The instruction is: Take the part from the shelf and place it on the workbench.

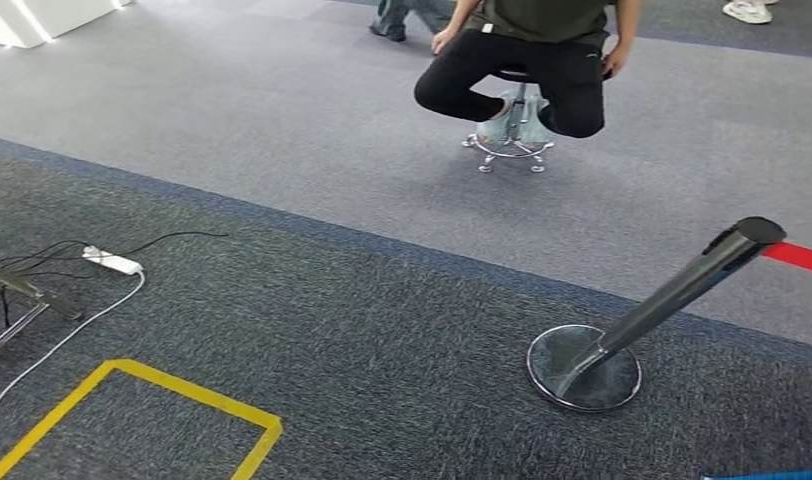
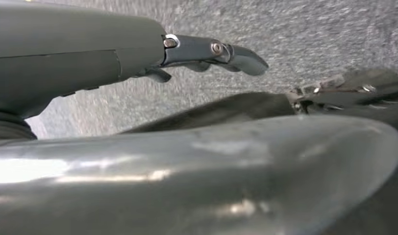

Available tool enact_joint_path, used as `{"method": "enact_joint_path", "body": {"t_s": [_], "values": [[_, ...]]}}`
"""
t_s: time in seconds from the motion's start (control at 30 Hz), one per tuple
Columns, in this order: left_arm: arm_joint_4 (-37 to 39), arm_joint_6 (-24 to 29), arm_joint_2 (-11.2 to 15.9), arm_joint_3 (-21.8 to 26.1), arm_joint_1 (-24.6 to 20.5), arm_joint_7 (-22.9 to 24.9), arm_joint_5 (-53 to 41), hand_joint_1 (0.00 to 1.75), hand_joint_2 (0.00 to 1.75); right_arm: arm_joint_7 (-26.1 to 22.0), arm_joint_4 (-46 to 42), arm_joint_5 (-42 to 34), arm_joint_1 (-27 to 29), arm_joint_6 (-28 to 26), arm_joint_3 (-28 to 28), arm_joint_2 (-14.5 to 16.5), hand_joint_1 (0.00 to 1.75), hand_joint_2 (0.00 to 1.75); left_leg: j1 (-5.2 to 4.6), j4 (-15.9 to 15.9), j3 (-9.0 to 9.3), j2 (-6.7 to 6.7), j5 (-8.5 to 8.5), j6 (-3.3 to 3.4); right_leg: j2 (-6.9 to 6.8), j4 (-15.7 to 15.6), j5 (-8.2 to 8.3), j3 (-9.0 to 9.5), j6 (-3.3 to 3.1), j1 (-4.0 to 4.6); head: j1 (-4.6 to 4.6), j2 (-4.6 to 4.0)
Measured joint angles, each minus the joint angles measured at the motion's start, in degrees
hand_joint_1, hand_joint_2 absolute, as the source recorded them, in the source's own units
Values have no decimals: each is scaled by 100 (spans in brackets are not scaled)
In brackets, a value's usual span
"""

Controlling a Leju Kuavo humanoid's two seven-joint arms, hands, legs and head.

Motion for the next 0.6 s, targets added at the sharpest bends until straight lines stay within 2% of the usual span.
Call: {"method": "enact_joint_path", "body": {"t_s": [0.03, 0.07, 0.1, 0.13, 0.17, 0.23, 0.27, 0.3, 0.33, 0.37, 0.4, 0.43, 0.47, 0.5, 0.53, 0.57, 0.6], "values": [[0, 41, 1, 0, 9, -10, -25, 0, 0, 77, 0, 12, -7, 14, 0, 0, 0, 0, -3, 434, -217, -85, -194, 4, 74, 0, 2, -5, -15, 3, -7, 0], [0, 83, 2, -1, 18, -17, -44, 0, 0, 140, 0, 10, -11, 32, 0, 0, 0, 0, -6, 790, -409, -114, -300, 10, 161, 0, 2, -7, -22, 7, -10, 0], [0, 134, 4, -2, 25, -20, -67, 0, 0, 190, 0, 4, -8, 49, -1, 0, 0, 0, -7, 970, -528, -126, -290, 20, 253, 0, 3, -6, -23, 9, -11, 0], [0, 191, 7, -3, 27, -20, -91, 0, 0, 225, 0, -2, -4, 62, -1, 0, 0, 0, -7, 909, -535, -135, -153, 33, 349, 0, 6, -2, -18, 9, -11, 0], [0, 244, 9, -5, 26, -18, -106, 0, 0, 246, 0, -7, 0, 73, -2, 0, 0, 0, -5, 631, -435, -168, 72, 49, 445, 0, 11, 3, -10, 5, -11, 0], [0, 312, 14, -7, 18, -9, -126, 0, 0, 263, 0, -8, -5, 86, -2, 1, 0, 0, 8, -182, -98, -425, 495, 83, 620, 15, 21, -3, 27, 1, -13, 0], [0, 331, 15, -8, 15, -4, -140, 0, 0, 264, 0, -10, -13, 91, -2, 2, 0, 0, 14, -480, 25, -551, 599, 93, 699, 21, 27, -19, 57, -1, -10, 0], [0, 345, 16, -10, 12, -1, -161, 0, 0, 258, 0, -11, -16, 99, -2, 2, 0, 0, 13, -650, 89, -641, 631, 107, 770, 19, 35, -39, 93, -5, -10, 0], [0, 357, 18, -17, 12, 2, -192, 0, 0, 245, 0, -10, -12, 111, -2, 2, 0, 0, 4, -712, 110, -645, 624, 126, 838, 7, 46, -67, 137, -9, -10, 0], [0, 365, 21, -32, 10, 10, -229, 0, 0, 225, 0, -7, 0, 126, -2, 2, 0, 0, -1, -718, 113, -583, 631, 153, 897, -20, 61, -86, 178, -26, -9, 0], [0, 380, 25, -55, 4, 44, -267, 0, 0, 203, 0, 4, 16, 145, -2, 2, 0, 0, -3, -736, 125, -517, 648, 192, 862, -18, 62, -102, 208, -32, -8, 0], [0, 407, 28, -77, 2, 109, -300, 0, 0, 188, 0, 19, 24, 168, -2, 2, 0, 0, -2, -755, 138, -443, 664, 233, 708, 62, 5, -150, 232, -26, 4, 0], [0, 447, 31, -95, 1, 202, -321, 0, 0, 179, 0, 34, 22, 192, -2, 1, 0, 0, 1, -774, 147, -361, 677, 268, 498, 252, -117, -236, 249, -17, 21, 0], [0, 495, 35, -104, 5, 319, -328, 0, 0, 179, 0, 49, 11, 217, -2, 1, 0, 0, -7, -781, 154, -270, 678, 293, 259, 579, -305, -384, 261, -10, 37, 0], [0, 537, 42, -104, 16, 429, -321, 0, 0, 182, 0, 64, -2, 245, -2, 2, 0, 0, -17, -782, 158, -175, 672, 308, 93, 997, -525, -586, 280, -7, 51, 0], [0, 565, 50, -102, 27, 511, -310, 0, 0, 185, 0, 78, -10, 272, -1, 2, 0, 0, -25, -781, 160, -79, 665, 314, 30, 1390, -696, -773, 297, -12, 55, 0], [0, 581, 60, -99, 32, 567, -296, 0, 0, 191, 0, 92, -9, 299, -1, 2, 0, 0, -30, -780, 163, 19, 658, 314, 5, 1654, -777, -895, 310, -16, 54, 0]]}}
